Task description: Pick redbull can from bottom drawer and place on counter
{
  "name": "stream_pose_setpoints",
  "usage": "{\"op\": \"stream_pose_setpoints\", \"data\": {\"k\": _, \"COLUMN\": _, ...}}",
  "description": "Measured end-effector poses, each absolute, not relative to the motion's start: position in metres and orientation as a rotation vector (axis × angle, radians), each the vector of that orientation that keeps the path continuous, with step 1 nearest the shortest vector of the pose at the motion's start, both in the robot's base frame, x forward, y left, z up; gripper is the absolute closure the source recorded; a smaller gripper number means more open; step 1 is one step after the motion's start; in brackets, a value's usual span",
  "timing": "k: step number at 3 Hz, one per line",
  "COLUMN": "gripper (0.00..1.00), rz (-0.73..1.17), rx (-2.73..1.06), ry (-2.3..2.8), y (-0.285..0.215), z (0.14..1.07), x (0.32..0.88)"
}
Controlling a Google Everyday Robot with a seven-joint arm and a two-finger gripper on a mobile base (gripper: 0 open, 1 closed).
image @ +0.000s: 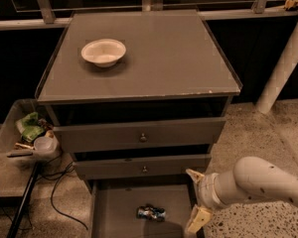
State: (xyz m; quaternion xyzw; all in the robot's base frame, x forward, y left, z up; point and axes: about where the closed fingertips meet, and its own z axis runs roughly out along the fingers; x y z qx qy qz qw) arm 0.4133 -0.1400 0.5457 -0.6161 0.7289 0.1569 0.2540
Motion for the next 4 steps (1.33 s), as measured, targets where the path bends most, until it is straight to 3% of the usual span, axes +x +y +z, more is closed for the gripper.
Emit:
{"op": "stream_pose_setpoints", "data": {"k": 1, "gripper": 0.0, "rz": 0.361, "rx": -1.685, "ry": 2.041, "y": -0.137, "z": 0.493, "x": 0.426}}
{"op": "stream_pose_setpoints", "data": {"k": 4, "gripper": 0.0, "rz": 0.378, "rx": -1.697, "ry": 2.033, "y": -0.133, "z": 0.467, "x": 0.434}}
